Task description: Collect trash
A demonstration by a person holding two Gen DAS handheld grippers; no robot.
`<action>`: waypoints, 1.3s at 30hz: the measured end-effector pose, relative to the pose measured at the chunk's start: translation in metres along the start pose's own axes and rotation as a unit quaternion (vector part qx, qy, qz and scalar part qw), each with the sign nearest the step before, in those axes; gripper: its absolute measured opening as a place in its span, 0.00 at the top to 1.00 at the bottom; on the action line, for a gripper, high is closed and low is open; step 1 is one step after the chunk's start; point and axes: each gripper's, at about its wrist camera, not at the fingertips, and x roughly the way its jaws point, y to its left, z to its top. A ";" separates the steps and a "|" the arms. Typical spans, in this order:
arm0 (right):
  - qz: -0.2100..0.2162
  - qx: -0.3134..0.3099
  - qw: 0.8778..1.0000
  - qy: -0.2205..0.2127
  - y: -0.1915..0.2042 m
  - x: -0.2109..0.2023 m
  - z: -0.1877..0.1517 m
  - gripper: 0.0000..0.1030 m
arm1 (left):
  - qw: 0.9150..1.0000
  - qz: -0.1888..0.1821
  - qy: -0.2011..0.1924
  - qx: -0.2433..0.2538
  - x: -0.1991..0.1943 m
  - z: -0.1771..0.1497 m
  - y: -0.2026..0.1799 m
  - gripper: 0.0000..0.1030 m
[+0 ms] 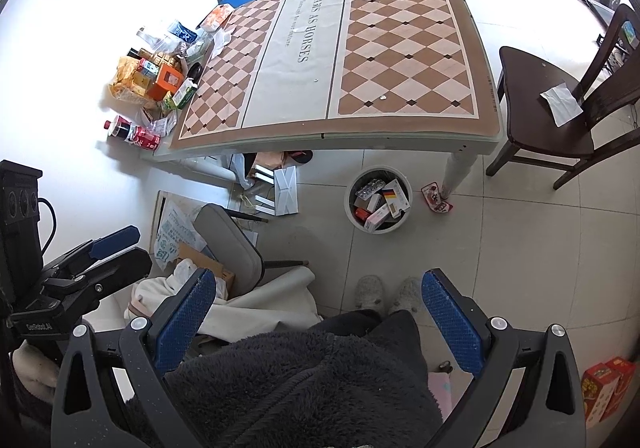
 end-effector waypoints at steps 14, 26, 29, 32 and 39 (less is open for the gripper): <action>0.002 0.000 1.000 -0.001 0.000 -0.001 -0.001 0.00 | 1.000 0.001 -0.001 -0.001 0.001 0.000 -0.002 0.00; 0.001 0.001 1.000 -0.002 0.002 -0.002 -0.003 0.00 | 1.000 0.000 -0.001 0.001 0.002 -0.001 -0.005 0.00; 0.001 0.000 1.000 -0.001 0.001 -0.002 -0.002 0.00 | 1.000 -0.001 -0.001 0.002 0.002 -0.002 -0.006 0.00; 0.002 -0.001 1.000 -0.001 -0.001 -0.003 -0.002 0.00 | 1.000 -0.001 -0.002 0.002 0.002 -0.002 -0.007 0.00; 0.002 -0.002 1.000 0.000 -0.002 -0.003 -0.002 0.00 | 1.000 -0.001 -0.003 0.001 0.002 -0.002 -0.008 0.00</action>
